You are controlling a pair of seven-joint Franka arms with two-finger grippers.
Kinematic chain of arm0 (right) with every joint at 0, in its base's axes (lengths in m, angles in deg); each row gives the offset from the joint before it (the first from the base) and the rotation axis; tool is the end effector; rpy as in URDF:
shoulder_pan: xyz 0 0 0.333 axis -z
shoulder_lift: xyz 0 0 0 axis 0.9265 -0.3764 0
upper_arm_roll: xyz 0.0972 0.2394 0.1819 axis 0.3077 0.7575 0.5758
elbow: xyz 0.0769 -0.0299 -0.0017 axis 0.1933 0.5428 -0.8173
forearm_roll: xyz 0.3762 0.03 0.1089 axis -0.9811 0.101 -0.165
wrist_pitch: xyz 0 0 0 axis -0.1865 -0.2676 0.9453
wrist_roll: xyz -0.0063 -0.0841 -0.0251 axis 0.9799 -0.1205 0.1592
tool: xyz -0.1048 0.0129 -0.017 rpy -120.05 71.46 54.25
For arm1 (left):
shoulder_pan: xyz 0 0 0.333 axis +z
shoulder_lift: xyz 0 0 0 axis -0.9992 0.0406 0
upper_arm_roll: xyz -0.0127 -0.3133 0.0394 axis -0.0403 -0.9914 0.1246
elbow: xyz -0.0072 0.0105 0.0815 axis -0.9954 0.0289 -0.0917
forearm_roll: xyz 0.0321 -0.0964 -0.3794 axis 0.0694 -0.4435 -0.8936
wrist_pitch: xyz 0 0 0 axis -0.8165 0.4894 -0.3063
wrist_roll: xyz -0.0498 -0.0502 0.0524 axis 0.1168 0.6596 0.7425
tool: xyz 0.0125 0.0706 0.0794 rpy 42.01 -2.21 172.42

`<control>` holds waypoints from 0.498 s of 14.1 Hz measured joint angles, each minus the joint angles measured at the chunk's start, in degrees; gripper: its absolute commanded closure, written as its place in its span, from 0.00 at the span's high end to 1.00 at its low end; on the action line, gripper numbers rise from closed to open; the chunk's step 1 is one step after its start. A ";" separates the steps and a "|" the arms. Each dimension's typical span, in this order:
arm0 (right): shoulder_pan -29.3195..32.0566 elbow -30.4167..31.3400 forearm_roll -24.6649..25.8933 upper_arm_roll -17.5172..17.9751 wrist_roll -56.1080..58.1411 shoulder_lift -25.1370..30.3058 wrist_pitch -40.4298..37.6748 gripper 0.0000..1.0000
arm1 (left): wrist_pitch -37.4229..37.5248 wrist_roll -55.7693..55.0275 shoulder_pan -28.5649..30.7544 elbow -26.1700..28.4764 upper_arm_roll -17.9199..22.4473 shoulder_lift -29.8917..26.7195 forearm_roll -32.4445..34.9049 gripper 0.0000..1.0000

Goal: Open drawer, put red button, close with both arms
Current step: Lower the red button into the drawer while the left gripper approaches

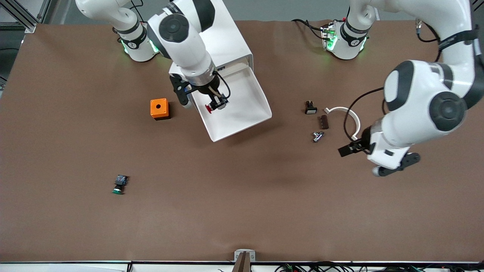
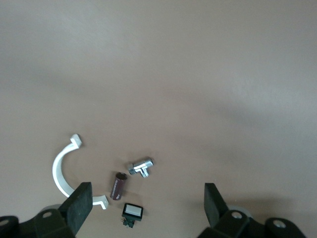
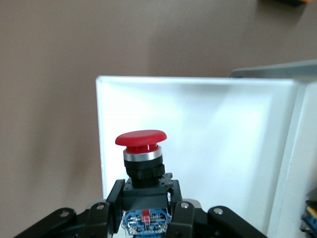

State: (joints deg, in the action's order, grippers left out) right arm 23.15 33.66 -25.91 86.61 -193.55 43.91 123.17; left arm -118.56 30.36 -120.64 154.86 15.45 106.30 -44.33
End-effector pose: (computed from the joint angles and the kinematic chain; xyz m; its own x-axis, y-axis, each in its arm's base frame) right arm 0.4509 0.4279 0.4374 0.4168 -0.8971 -0.1468 -0.9090 -0.4112 -0.0677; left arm 0.6361 -0.1947 0.4513 0.9401 0.3164 -0.1266 0.3212 -0.9468 0.0187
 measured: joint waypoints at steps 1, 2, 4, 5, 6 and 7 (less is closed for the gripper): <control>-0.96 0.37 0.63 0.00 -1.72 -0.85 0.75 0.00 | -0.46 -0.02 -1.20 0.83 -0.03 0.04 0.07 0.99; -1.79 0.61 1.51 -0.01 -3.68 -1.74 1.56 0.00 | -1.24 -0.02 -1.93 1.53 -0.08 0.04 0.12 0.99; -2.98 0.80 3.25 -0.03 -7.28 -3.73 3.72 0.00 | -3.81 0.07 -2.79 3.12 -0.48 0.05 0.14 0.99; -3.42 0.81 3.44 -0.04 -8.27 -4.73 4.71 0.00 | -5.42 0.12 -3.29 4.13 -0.72 0.08 0.14 0.99; -3.80 0.79 3.64 -0.04 -9.21 -5.69 5.77 0.00 | -6.83 0.16 -3.95 5.09 -1.03 0.12 0.14 0.99; -4.09 0.78 3.94 -0.05 -9.94 -6.49 6.57 0.00 | -7.62 0.19 -4.60 5.81 -1.31 0.23 0.14 0.99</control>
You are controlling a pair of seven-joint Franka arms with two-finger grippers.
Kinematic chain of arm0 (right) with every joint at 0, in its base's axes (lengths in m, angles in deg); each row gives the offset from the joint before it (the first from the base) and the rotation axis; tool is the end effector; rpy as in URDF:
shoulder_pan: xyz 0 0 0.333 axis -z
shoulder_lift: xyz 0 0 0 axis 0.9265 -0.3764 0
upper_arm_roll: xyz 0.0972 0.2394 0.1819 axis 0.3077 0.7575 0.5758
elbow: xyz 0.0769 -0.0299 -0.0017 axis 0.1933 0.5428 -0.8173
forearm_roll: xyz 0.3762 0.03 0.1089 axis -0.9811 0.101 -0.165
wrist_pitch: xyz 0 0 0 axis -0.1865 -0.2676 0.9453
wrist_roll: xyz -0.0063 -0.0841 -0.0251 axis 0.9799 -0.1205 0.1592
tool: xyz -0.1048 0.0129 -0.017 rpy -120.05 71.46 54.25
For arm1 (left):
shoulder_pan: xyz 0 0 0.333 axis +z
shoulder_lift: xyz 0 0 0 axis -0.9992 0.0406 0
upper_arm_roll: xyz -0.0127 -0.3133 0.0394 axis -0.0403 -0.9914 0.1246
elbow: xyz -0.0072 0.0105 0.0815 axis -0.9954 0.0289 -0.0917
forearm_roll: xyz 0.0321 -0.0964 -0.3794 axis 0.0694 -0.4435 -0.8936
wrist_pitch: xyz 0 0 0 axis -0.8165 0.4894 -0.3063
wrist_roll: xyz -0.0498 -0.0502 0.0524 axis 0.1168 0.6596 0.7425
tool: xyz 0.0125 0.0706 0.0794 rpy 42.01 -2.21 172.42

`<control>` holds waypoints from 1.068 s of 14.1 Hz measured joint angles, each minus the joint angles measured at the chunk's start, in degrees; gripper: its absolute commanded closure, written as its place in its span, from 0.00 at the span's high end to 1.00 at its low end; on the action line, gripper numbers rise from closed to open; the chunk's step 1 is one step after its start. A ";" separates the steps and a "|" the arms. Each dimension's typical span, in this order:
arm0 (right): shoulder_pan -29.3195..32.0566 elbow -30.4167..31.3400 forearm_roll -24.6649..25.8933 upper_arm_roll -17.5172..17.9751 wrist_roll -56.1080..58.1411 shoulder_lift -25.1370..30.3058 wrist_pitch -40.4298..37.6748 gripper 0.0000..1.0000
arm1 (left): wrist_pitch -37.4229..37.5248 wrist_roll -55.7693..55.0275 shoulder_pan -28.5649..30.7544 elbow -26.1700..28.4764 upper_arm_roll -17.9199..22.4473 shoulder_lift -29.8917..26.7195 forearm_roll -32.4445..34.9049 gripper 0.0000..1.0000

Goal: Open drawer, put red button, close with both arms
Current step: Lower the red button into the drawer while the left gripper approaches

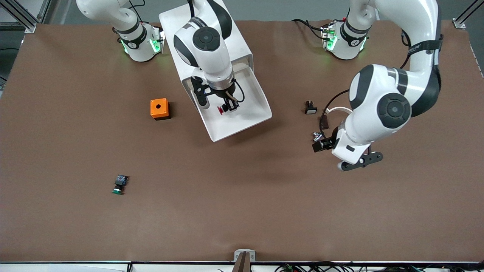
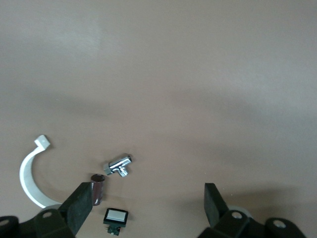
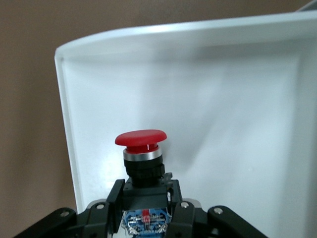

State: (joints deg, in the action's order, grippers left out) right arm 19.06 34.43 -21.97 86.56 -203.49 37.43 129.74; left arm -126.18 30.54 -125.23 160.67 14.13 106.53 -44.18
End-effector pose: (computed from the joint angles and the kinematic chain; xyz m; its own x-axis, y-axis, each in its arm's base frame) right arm 0.4335 0.4678 0.3708 0.3473 -0.9335 -0.0887 -0.9373 -0.3428 -0.0626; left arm 0.6159 -0.2490 0.4104 0.9656 0.2388 -0.1031 0.2429 -0.9696 0.0287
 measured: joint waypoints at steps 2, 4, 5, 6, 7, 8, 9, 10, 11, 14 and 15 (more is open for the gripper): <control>-0.48 -0.16 0.45 -0.04 -1.21 -1.17 0.85 0.00 | -0.44 0.03 -1.25 1.20 -0.67 0.31 0.01 0.99; -0.69 -0.62 0.89 -0.05 -1.64 -2.05 1.13 0.00 | -0.66 0.11 -2.12 1.98 -0.93 0.56 0.02 0.99; -0.75 -1.04 1.17 -0.05 -1.74 -2.56 1.13 0.00 | -0.83 0.21 -2.52 2.13 -1.01 0.60 0.02 0.99; -0.81 -1.41 1.35 -0.05 -1.82 -3.06 1.14 0.00 | -1.24 0.37 -2.88 2.24 -1.16 0.69 0.03 0.99; -0.86 -1.88 1.39 -0.05 -1.86 -3.52 1.16 0.00 | -2.26 0.59 -3.09 2.47 -1.87 0.97 0.03 0.99; -0.90 -2.36 1.40 -0.05 -1.88 -3.92 1.17 0.01 | -3.81 0.59 -3.25 2.67 -2.86 1.58 0.02 0.99; -1.00 -2.80 1.40 -0.06 -1.93 -4.24 1.17 0.14 | -5.54 0.59 -3.51 2.77 -3.62 2.48 0.02 0.99; -1.18 -3.13 1.50 -0.05 -2.10 -4.47 1.17 0.35 | -7.36 0.59 -3.73 2.78 -4.21 3.56 0.02 0.99; -1.39 -3.36 1.87 -0.06 -2.26 -4.60 1.17 0.49 | -9.21 0.59 -3.81 2.79 -4.92 4.62 0.02 0.99; -1.82 -3.60 3.27 -0.07 -2.58 -4.78 1.16 1.00 | -13.03 0.59 -3.92 2.76 -6.10 6.41 0.02 0.99; -1.86 -3.75 3.74 -0.07 -2.58 -4.89 1.14 1.00 | -13.70 0.59 -3.94 2.75 -6.14 6.62 0.02 0.99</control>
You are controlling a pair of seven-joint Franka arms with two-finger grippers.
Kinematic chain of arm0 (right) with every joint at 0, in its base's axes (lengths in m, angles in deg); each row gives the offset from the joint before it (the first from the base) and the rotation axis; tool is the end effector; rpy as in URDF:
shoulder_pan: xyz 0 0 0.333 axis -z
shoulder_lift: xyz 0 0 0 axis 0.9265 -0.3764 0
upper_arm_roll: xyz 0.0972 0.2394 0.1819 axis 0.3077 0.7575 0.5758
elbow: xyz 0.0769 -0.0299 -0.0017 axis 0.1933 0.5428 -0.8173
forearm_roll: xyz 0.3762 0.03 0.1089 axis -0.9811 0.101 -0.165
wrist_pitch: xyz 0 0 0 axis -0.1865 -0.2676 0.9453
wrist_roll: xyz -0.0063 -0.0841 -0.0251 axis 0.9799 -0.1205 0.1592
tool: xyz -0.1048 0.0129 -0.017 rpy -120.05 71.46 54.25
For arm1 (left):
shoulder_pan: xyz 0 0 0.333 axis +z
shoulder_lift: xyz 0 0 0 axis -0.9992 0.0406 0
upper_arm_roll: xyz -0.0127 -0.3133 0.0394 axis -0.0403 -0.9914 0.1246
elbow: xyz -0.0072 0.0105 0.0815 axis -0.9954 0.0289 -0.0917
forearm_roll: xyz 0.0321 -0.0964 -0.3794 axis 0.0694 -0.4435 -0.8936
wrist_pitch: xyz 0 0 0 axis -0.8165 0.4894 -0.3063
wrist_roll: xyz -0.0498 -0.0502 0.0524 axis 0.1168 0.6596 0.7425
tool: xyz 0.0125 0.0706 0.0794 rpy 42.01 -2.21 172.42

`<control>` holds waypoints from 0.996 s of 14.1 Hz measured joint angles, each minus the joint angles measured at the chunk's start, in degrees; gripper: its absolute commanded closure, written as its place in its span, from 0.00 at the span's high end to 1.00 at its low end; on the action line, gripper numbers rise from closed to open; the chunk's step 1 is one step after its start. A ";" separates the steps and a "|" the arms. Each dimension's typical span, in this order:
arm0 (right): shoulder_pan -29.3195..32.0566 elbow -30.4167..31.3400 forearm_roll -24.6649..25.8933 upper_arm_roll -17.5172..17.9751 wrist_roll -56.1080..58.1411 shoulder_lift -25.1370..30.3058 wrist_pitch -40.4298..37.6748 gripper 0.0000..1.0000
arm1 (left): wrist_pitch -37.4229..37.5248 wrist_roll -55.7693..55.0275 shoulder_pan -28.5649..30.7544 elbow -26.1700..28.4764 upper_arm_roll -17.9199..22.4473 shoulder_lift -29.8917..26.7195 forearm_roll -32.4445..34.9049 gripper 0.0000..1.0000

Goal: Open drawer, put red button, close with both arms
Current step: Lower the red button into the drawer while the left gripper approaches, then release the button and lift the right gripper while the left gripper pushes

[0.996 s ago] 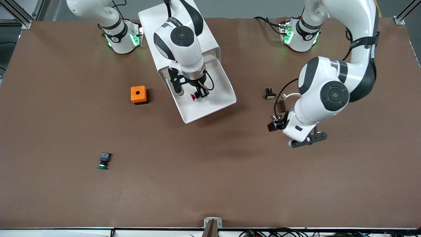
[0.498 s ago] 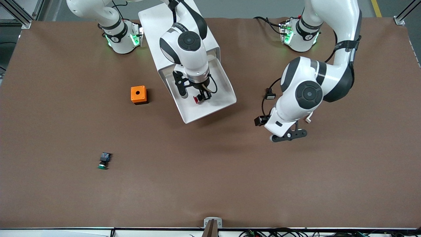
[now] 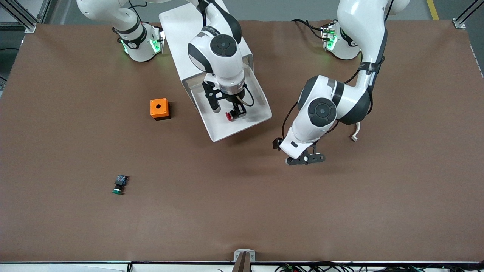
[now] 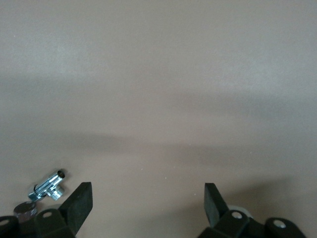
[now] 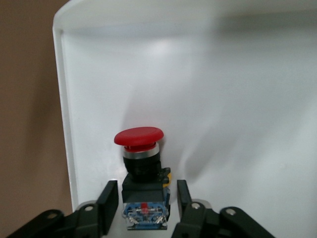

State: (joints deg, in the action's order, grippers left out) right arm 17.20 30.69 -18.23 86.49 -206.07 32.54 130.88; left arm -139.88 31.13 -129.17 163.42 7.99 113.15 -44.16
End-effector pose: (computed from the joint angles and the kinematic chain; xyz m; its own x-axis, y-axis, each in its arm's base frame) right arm 0.4329 0.4952 0.3476 0.3712 -0.9277 -0.0400 -0.9263 -0.3670 -0.0855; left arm 0.5883 -0.3499 0.3248 0.9950 0.0890 -0.0448 0.0917 -0.9939 0.0609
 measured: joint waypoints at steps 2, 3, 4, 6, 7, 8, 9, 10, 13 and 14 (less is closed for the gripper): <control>0.00 -0.56 1.53 -0.13 0.04 -0.23 -0.02 1.00 | -0.86 0.00 0.00 0.00 -0.17 0.15 0.00 0.99; 0.06 -1.08 2.15 -0.39 0.45 -0.28 -0.02 1.00 | -1.34 0.00 0.00 -0.01 -0.39 0.26 0.00 0.99; 0.28 -1.84 2.35 -0.77 1.85 -0.29 -0.06 1.00 | -1.85 0.00 0.01 -0.01 -0.78 0.41 0.00 0.99; 1.74 -3.81 2.42 -1.37 6.91 -0.29 -1.31 1.00 | -3.02 -0.07 -0.02 -0.06 -2.29 1.00 -0.03 0.99; 2.97 -5.17 2.43 -1.52 10.32 -0.28 -2.94 1.00 | -3.80 -0.40 -0.05 -0.09 -3.15 1.48 -0.17 0.99; 4.45 -6.78 2.44 -1.62 14.05 -0.27 -5.22 1.00 | -4.79 -1.22 -0.09 -0.17 -4.01 2.14 -0.42 0.99; 5.94 -8.36 2.44 -1.67 17.61 -0.23 -7.50 1.00 | -5.48 -2.36 -0.15 -0.43 -4.77 2.84 -0.67 0.99; 7.44 -9.86 2.43 -1.72 21.29 -0.12 -9.59 1.00 | -5.83 -4.13 -0.23 -0.88 -5.58 3.57 -0.82 0.99; 11.88 -12.56 2.42 -1.87 32.84 1.37 -15.20 1.00 | -6.10 -11.23 -1.60 -2.08 -6.89 4.72 -0.85 0.99; 13.65 -12.96 2.40 -1.93 37.52 2.42 -17.36 1.00 | -6.10 -12.78 -2.35 -2.27 -6.95 4.74 -0.85 0.99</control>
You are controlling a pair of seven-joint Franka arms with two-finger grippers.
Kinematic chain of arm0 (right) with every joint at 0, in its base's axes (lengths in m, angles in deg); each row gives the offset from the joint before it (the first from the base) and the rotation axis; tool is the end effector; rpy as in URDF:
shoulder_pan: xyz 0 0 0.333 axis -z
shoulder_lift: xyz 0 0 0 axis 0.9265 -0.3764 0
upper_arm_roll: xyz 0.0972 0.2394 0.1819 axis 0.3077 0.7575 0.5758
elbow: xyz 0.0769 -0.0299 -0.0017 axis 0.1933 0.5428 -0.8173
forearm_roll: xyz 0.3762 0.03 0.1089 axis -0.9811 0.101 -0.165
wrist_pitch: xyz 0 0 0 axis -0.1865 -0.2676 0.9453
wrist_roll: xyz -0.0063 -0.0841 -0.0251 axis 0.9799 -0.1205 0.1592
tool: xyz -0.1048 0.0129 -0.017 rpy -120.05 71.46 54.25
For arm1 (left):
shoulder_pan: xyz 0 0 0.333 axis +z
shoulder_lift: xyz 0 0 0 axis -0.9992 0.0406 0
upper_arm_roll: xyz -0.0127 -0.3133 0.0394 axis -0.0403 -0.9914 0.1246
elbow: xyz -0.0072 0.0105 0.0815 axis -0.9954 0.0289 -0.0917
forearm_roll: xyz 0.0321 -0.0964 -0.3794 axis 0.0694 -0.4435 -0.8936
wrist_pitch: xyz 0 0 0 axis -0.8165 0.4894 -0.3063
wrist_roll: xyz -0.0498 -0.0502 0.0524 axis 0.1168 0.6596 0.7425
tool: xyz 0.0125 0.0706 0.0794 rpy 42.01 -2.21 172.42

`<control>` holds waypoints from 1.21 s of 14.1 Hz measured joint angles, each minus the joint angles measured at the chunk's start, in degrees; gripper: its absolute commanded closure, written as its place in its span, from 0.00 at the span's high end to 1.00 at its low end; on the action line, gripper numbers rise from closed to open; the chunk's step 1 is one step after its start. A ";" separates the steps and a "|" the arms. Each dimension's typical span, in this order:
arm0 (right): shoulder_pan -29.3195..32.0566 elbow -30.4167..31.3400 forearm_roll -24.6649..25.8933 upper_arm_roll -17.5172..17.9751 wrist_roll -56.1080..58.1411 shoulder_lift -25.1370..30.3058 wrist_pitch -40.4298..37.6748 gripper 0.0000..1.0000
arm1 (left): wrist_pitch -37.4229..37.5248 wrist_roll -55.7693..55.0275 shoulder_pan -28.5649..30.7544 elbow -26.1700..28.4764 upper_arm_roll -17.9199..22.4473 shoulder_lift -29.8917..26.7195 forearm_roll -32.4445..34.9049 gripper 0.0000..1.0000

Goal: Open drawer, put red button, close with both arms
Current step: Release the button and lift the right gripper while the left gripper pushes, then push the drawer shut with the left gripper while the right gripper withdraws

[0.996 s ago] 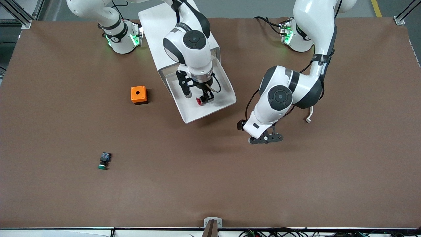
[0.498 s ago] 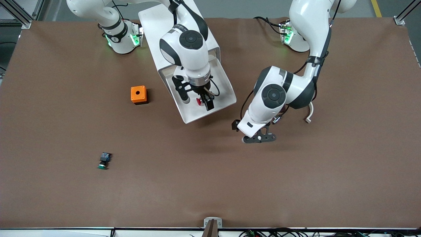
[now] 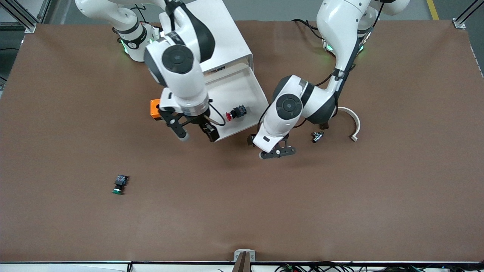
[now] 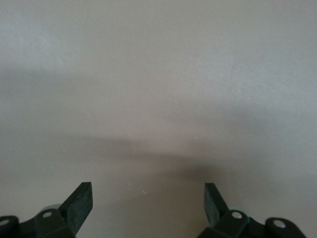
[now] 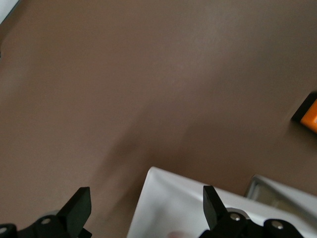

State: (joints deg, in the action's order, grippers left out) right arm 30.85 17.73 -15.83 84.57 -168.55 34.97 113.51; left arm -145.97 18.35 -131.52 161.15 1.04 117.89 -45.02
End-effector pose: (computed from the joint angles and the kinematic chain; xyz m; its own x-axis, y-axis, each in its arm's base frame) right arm 0.5588 0.3683 0.4547 0.7021 -0.7095 0.0610 -0.7078 -0.7047 -0.0494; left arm 0.5462 -0.4427 0.2893 0.9820 0.1791 -0.0601 0.1854 -0.9748 0.1238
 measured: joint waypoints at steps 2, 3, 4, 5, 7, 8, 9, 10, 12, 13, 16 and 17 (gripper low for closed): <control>4.25 -0.67 -1.01 -0.13 9.91 2.59 -4.36 1.00 | 0.00 -2.84 -1.56 -0.20 -0.03 0.00 -0.01 0.99; 6.79 -1.24 -2.00 -0.20 15.45 3.90 -6.99 1.00 | 0.00 -4.17 -2.30 -0.21 -0.05 0.00 -0.01 0.99; 9.43 -1.86 -2.74 -0.25 20.89 5.13 -9.87 1.00 | 0.00 -5.47 -3.02 -0.22 -0.07 0.00 -0.01 0.99; 12.10 -2.44 -3.10 -0.28 26.22 6.24 -12.51 1.00 | 0.01 -6.76 -3.76 -0.23 -0.15 0.00 -0.03 0.99; 17.44 -2.91 -3.85 -0.32 37.02 8.03 -16.09 1.00 | 0.05 -9.85 -4.71 -0.29 -1.07 0.00 -0.14 0.99; 20.16 -2.94 -4.01 -0.33 42.49 8.72 -17.56 1.00 | 0.24 -11.65 -4.83 -0.33 -2.09 -0.01 -0.15 0.99; 22.90 -2.94 -4.15 -0.34 47.88 9.20 -18.73 1.00 | 0.71 -13.56 -4.88 -0.35 -3.19 0.00 -0.15 0.99; 25.51 -2.94 -4.26 -0.35 52.86 9.46 -19.55 1.00 | 1.23 -15.36 -4.90 -0.35 -4.30 0.00 -0.16 0.99; 30.33 -2.94 -4.43 -0.34 62.48 9.57 -20.60 1.00 | 1.88 -18.91 -4.92 -0.33 -6.96 0.00 -0.17 0.99; 32.62 -2.93 -4.48 -0.34 67.16 9.57 -20.85 1.00 | 2.04 -20.81 -4.95 -0.34 -8.42 0.00 -0.18 0.99; 38.68 -2.87 -4.56 -0.36 79.18 9.54 -21.08 1.00 | 3.80 -24.70 -5.11 -0.34 -12.15 0.00 -0.19 0.99; 40.27 -2.84 -4.57 -0.36 81.79 9.51 -21.33 1.00 | 4.44 -25.27 -5.13 -0.34 -13.07 0.00 -0.19 0.99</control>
State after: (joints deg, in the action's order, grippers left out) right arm 71.12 14.89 -20.39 84.20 -86.77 44.48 92.19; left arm -141.53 -6.92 -136.65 160.81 -12.02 117.89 -45.21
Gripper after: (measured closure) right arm 0.000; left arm 0.004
